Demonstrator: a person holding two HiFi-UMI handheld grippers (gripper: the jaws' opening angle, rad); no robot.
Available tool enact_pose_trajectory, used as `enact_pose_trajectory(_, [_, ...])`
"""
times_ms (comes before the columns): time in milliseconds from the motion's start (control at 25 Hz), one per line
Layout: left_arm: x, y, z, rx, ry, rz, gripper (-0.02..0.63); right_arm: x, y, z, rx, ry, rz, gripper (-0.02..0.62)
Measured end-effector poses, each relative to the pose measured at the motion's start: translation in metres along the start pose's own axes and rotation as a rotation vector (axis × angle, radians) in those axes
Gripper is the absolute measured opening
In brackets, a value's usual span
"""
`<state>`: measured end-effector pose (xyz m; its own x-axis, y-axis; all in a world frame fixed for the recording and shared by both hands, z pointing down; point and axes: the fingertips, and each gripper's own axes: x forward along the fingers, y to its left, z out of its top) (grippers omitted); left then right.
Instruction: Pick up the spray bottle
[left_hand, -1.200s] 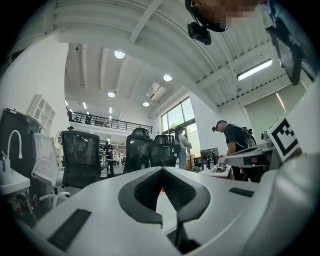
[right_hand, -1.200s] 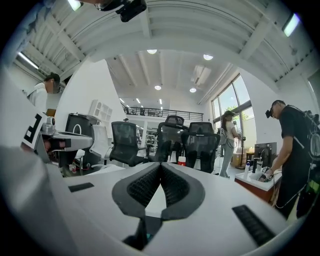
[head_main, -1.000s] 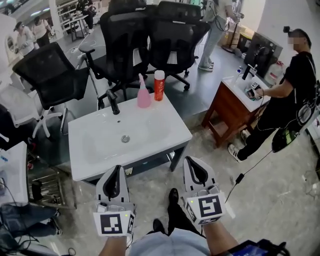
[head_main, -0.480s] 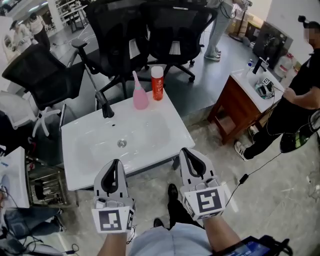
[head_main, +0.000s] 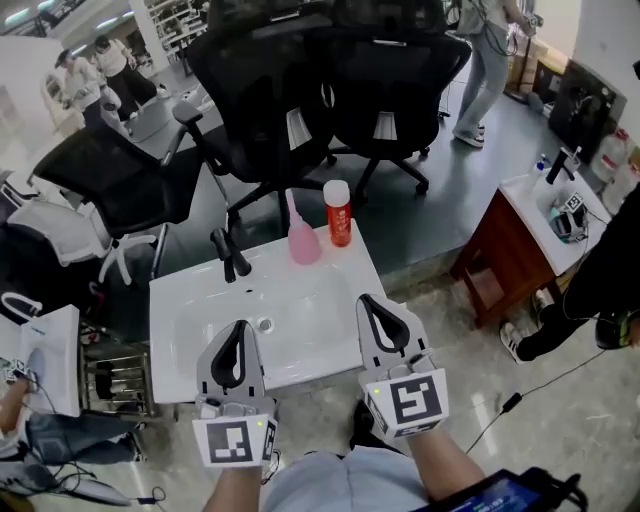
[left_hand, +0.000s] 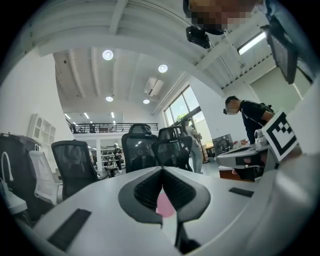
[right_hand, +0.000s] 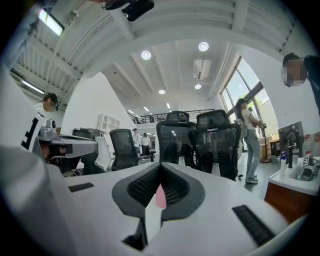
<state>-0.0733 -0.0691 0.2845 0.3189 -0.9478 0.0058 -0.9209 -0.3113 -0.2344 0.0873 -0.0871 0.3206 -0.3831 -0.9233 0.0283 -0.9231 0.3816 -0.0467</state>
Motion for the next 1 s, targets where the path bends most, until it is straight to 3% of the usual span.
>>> enact_pose_trajectory(600, [0.039,0.023,-0.012,0.004,0.024,0.121,0.015,0.07,-0.014,-0.008,-0.002,0.013,0.12,0.015])
enact_pose_trajectory(1000, [0.085,0.047,-0.033,-0.013,0.034,0.104,0.015,0.127,-0.007,-0.028,-0.019,0.067,0.133,0.015])
